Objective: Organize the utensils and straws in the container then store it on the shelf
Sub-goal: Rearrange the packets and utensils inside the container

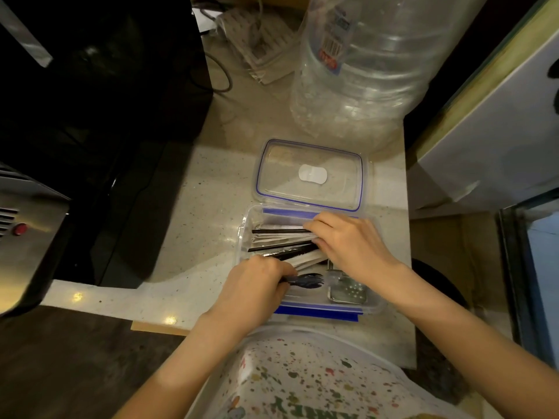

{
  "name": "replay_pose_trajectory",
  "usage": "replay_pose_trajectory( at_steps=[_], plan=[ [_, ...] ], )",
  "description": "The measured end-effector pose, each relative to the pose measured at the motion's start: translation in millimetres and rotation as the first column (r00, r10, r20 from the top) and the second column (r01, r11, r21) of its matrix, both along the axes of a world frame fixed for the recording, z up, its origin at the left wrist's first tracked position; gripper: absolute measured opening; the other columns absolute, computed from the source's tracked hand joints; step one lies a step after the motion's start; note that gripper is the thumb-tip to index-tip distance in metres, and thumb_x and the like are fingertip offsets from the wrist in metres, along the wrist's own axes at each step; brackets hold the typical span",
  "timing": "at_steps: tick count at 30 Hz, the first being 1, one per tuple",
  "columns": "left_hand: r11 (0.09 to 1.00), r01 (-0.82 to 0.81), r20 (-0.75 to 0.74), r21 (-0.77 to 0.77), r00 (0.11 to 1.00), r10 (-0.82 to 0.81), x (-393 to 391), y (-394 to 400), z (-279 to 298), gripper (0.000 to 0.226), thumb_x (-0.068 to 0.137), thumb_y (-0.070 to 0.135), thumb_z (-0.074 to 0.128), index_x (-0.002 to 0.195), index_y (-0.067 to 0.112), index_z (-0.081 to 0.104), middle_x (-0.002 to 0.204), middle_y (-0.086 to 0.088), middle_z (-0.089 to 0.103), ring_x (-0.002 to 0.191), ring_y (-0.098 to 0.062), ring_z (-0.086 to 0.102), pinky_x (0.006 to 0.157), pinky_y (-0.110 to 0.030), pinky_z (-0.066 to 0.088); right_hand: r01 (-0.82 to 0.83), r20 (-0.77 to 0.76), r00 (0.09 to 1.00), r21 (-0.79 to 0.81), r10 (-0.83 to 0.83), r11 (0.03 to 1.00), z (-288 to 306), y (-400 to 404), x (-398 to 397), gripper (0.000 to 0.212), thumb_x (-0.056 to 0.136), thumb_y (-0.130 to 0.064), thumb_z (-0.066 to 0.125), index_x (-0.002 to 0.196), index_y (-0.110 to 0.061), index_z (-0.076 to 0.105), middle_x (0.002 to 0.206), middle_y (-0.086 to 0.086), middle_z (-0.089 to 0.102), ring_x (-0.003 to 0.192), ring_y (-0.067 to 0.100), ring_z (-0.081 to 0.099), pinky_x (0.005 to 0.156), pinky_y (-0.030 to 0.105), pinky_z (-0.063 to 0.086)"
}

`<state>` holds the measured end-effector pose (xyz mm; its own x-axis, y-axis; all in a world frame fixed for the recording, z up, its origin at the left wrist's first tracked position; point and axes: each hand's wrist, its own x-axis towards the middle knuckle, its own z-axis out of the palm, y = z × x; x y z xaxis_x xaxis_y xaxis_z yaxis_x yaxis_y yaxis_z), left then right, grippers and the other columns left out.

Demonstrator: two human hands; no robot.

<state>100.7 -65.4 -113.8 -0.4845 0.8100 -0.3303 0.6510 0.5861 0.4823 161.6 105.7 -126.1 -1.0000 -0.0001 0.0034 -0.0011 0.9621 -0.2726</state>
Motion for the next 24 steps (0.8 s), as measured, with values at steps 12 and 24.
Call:
replay_pose_trajectory(
  at_steps=[12,24],
  plan=[
    [1.000,0.017,-0.030,-0.010,0.999,-0.017,-1,7,-9,0.028,0.090,0.016,0.049,0.111,0.025,0.063,0.103,-0.001,0.072,0.092,-0.017,0.064,0.080,-0.032,0.054,-0.094,0.130,0.987,-0.038,0.098,0.995,-11,-5,-9,0.018,0.092,-0.019,0.054,0.101,-0.013,0.068,0.094,0.003,0.066,0.079,0.023,0.062,0.061,0.034,0.050],
    [0.998,0.048,0.005,-0.048,0.999,-0.048,-5,9,-12,0.026,0.086,0.014,0.050,0.106,0.022,0.065,0.099,-0.005,0.072,0.091,-0.023,0.064,0.078,-0.037,0.053,-0.211,0.308,0.933,0.046,0.187,0.976,-5,-14,-30,0.017,0.091,-0.018,0.053,0.102,-0.018,0.066,0.093,0.001,0.066,0.081,0.019,0.061,0.063,0.029,0.047]
  ],
)
